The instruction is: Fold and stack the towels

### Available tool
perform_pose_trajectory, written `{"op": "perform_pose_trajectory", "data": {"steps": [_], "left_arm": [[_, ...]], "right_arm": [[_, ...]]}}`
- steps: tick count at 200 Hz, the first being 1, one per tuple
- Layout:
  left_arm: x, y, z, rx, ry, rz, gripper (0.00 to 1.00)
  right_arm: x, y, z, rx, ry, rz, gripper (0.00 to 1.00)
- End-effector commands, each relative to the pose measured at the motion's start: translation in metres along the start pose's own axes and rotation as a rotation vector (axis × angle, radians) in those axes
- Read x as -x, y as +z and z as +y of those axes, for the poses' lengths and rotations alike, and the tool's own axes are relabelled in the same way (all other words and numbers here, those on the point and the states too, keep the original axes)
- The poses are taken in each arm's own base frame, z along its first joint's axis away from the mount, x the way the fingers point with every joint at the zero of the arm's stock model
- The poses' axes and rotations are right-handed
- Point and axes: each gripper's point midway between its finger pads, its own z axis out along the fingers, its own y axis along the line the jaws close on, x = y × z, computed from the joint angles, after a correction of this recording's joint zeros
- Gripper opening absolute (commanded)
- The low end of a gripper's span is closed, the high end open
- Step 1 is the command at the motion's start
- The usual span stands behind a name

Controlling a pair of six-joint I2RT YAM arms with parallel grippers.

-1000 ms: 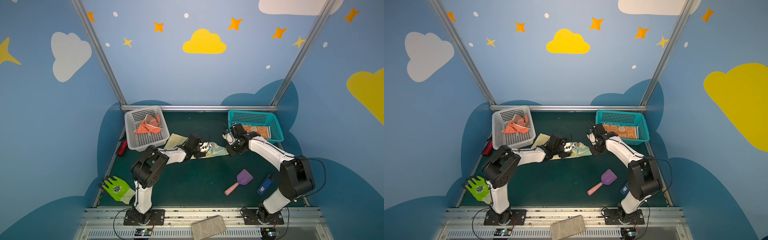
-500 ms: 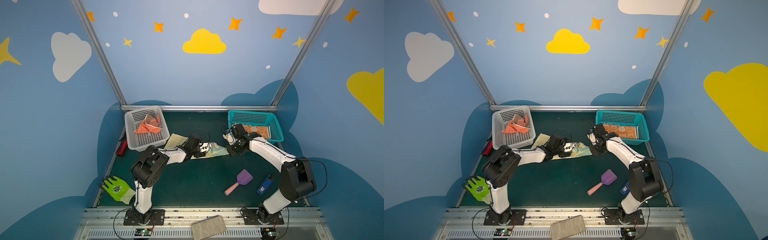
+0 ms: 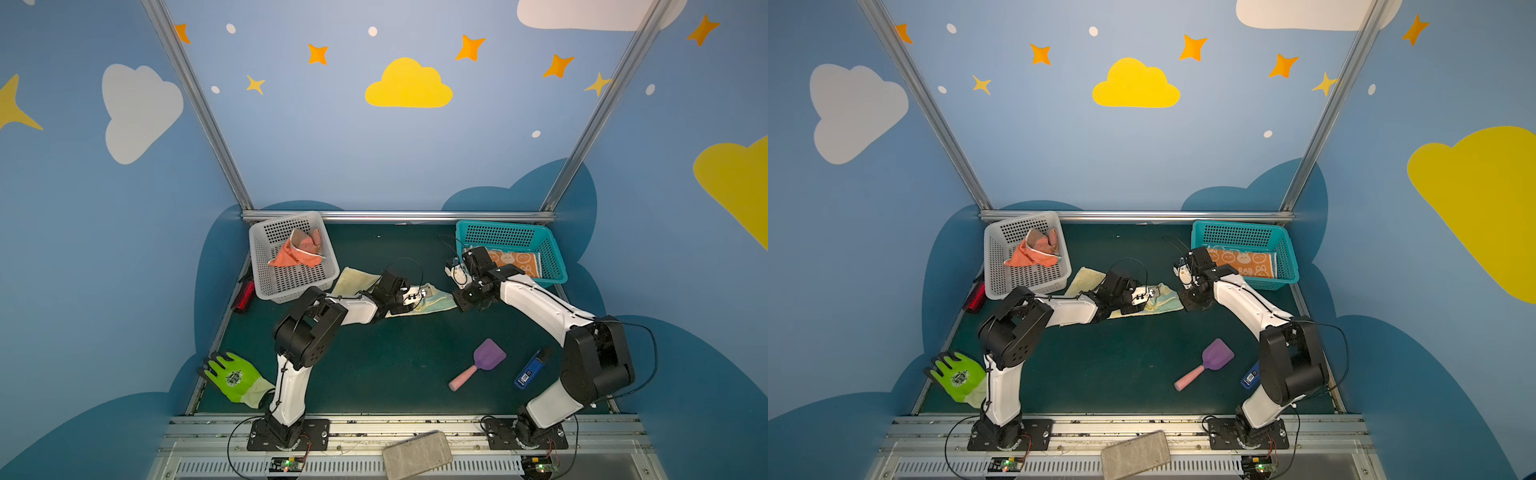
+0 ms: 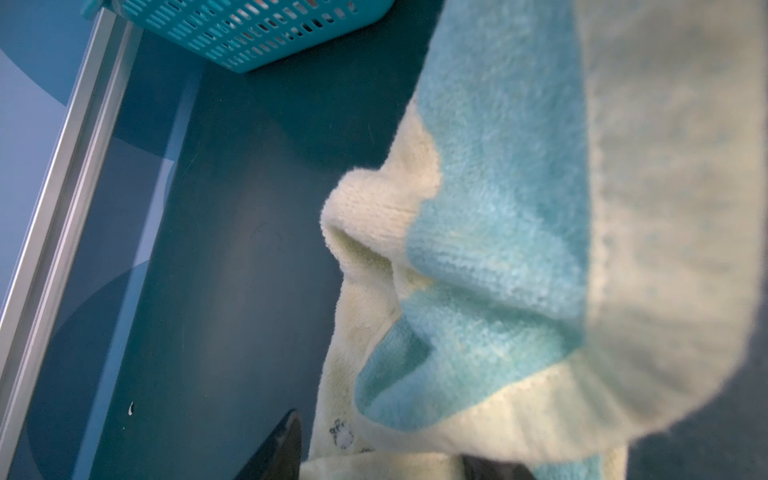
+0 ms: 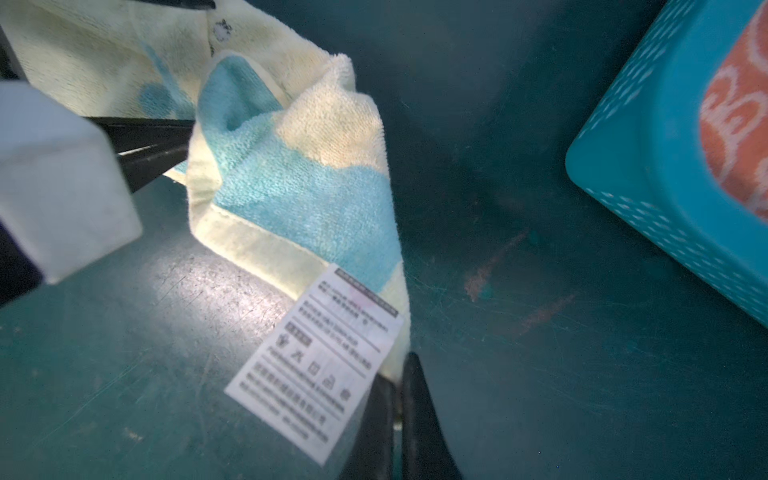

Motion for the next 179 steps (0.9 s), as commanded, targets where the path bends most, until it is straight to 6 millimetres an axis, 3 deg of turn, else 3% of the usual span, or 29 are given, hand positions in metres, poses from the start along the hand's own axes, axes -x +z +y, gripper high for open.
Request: {"op": "perform_pose_trajectory", "data": {"steps": [1, 58, 89, 117, 159, 179], "left_arm": [[0.012, 0.004, 0.005, 0.003, -0.008, -0.041, 0.48], [0.016, 0.001, 0.003, -0.026, -0.026, -0.048, 0.04], [0.016, -0.015, 0.017, 0.002, -0.132, 0.006, 0.03], [0.010, -0.041, 0.033, 0.025, -0.278, 0.087, 0.03], [0.002, -0.085, 0.028, -0.046, -0.418, 0.198, 0.03], [-0.003, -0.092, 0.029, -0.014, -0.421, 0.204, 0.04]], "right_arm": [[0.001, -0.003, 0.000, 0.009, 0.003, -0.013, 0.00], [0.001, 0.001, 0.000, 0.009, 0.011, -0.003, 0.00], [0.001, 0.002, 0.004, 0.037, 0.046, -0.012, 0.00], [0.005, 0.007, 0.020, 0.131, 0.107, -0.030, 0.00], [0.010, 0.018, 0.037, 0.210, 0.154, -0.014, 0.00], [0.010, 0.022, 0.037, 0.191, 0.154, 0.003, 0.00]]}}
